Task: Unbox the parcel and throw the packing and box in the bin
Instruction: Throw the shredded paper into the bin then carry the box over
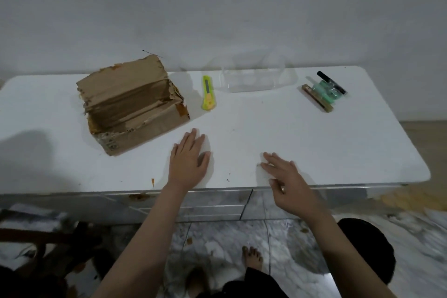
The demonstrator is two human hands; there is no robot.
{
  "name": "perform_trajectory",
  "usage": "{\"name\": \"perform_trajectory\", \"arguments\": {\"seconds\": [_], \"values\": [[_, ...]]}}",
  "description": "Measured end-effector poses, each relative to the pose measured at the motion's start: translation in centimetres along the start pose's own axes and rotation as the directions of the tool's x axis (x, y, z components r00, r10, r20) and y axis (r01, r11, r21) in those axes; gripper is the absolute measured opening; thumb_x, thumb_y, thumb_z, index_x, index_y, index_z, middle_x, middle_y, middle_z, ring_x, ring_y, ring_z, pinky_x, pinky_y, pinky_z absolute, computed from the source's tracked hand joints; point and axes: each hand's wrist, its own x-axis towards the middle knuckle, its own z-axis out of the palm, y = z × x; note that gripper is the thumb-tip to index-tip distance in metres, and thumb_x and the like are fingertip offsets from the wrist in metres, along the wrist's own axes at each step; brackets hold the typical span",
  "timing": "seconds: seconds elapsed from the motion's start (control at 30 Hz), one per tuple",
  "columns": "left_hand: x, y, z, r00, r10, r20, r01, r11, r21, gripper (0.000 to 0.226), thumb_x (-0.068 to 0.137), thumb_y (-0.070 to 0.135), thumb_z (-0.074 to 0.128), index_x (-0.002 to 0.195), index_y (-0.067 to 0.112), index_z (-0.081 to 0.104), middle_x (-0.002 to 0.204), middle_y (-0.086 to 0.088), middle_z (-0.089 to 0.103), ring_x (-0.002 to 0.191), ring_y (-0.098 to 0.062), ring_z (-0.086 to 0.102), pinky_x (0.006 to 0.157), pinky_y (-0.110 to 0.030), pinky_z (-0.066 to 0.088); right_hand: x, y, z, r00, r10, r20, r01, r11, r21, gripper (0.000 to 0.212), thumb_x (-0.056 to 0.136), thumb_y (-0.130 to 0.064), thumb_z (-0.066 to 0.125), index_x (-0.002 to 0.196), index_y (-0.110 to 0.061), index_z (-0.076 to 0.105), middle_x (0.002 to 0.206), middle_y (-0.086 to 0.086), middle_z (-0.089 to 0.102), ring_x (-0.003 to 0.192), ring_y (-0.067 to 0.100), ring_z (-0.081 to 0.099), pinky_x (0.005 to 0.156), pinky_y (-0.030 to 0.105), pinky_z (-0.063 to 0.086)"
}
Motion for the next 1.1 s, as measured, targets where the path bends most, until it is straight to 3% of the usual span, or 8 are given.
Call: {"name": "perform_trajectory", "arguments": {"seconds": [0.07, 0.17, 0.4, 0.63, 0.73, 0.87, 1.0, 1.1], "values": [[-0.1, -0.1, -0.2, 1.000, 0.017, 0.004, -0.017, 1.000, -0.015, 0.062, 0.089, 0.049, 0.028, 0.144, 0.020, 0.036, 0.158, -0.002, 0.019, 0.146, -0.021, 0.013, 0.115, -0.046, 0.011, -0.6, -0.5, 0.5, 0.997, -0.014, -0.071, 0.011, 0.999, -0.053, 0.039, 0.084, 0.000, 0.059, 0.122, -0.010, 0.062, 0.138, -0.001, 0.048, 0.132, 0.023, 0.039, 0.110, 0.043, 0.027], [0.0, -0.2, -0.3, 1.000, 0.025, 0.003, -0.025, 0.999, -0.040, 0.060, 0.088, 0.046, 0.032, 0.142, 0.019, 0.039, 0.157, -0.003, 0.022, 0.145, -0.022, 0.015, 0.115, -0.046, 0.011, -0.6, -1.5, 1.3, 0.982, -0.001, -0.190, -0.027, 0.989, -0.145, 0.027, 0.079, 0.004, 0.066, 0.103, -0.007, 0.072, 0.109, 0.013, 0.064, 0.097, 0.034, 0.056, 0.085, 0.042, 0.050], [0.4, -0.4, -0.1, 0.999, 0.050, -0.015, -0.050, 0.999, -0.021, 0.060, 0.085, 0.043, 0.036, 0.137, 0.014, 0.045, 0.153, -0.010, 0.031, 0.140, -0.031, 0.024, 0.112, -0.048, 0.017, -0.7, -2.9, 2.6, 0.905, 0.179, -0.386, -0.253, 0.956, -0.150, 0.013, 0.080, 0.003, 0.067, 0.086, -0.003, 0.075, 0.077, 0.015, 0.062, 0.075, 0.034, 0.058, 0.067, 0.018, 0.032], [0.4, -0.4, 0.0, 0.999, 0.052, 0.006, -0.052, 0.999, -0.016, 0.052, 0.093, 0.035, 0.044, 0.140, 0.013, 0.041, 0.155, -0.012, 0.026, 0.142, -0.032, 0.020, 0.113, -0.049, 0.015, -0.4, -3.8, 3.8, 0.835, 0.267, -0.481, -0.387, 0.907, -0.168, 0.017, 0.080, 0.008, 0.054, 0.086, 0.004, 0.069, 0.084, 0.023, 0.060, 0.082, 0.041, 0.057, 0.071, 0.043, 0.050], [0.4, -0.1, -0.2, 0.998, 0.058, 0.019, -0.058, 0.998, -0.012, 0.051, 0.094, 0.033, 0.045, 0.140, 0.012, 0.040, 0.155, -0.012, 0.024, 0.142, -0.031, 0.019, 0.114, -0.049, 0.014, -0.1, -3.9, 3.6, 0.790, 0.347, -0.506, -0.459, 0.882, -0.112, 0.019, 0.079, 0.013, 0.051, 0.086, 0.004, 0.065, 0.088, 0.024, 0.060, 0.086, 0.039, 0.056, 0.071, 0.039, 0.045], [0.2, -0.1, -0.3, 0.998, 0.054, 0.019, -0.055, 0.998, 0.015, 0.051, 0.093, 0.033, 0.045, 0.140, 0.011, 0.041, 0.154, -0.013, 0.026, 0.142, -0.032, 0.021, 0.113, -0.050, 0.016, -0.5, -3.5, 2.8, 0.725, 0.466, -0.507, -0.482, 0.869, 0.109, 0.016, 0.087, 0.004, 0.050, 0.090, 0.000, 0.066, 0.095, 0.021, 0.063, 0.078, 0.024, 0.053, 0.064, 0.019, 0.030], [-0.3, -1.1, -0.4, 1.000, 0.023, 0.010, -0.024, 0.999, 0.042, 0.056, 0.089, 0.036, 0.040, 0.137, 0.009, 0.044, 0.152, -0.015, 0.031, 0.139, -0.035, 0.026, 0.110, -0.053, 0.020, -1.6, -3.7, 3.0, 0.682, 0.533, -0.501, -0.493, 0.841, 0.224, 0.015, 0.089, -0.002, 0.052, 0.090, -0.001, 0.067, 0.092, 0.018, 0.067, 0.077, 0.019, 0.053, 0.069, 0.021, 0.034], [-0.8, -2.0, -0.5, 1.000, 0.005, -0.004, -0.005, 0.999, 0.054, 0.055, 0.088, 0.033, 0.044, 0.136, 0.007, 0.045, 0.150, -0.017, 0.033, 0.138, -0.036, 0.027, 0.109, -0.054, 0.021, -2.0, -4.0, 3.7, 0.707, 0.518, -0.482, -0.479, 0.852, 0.213, 0.013, 0.089, -0.004, 0.056, 0.090, -0.003, 0.068, 0.090, 0.016, 0.065, 0.075, 0.020, 0.055, 0.064, 0.021, 0.035]]}}
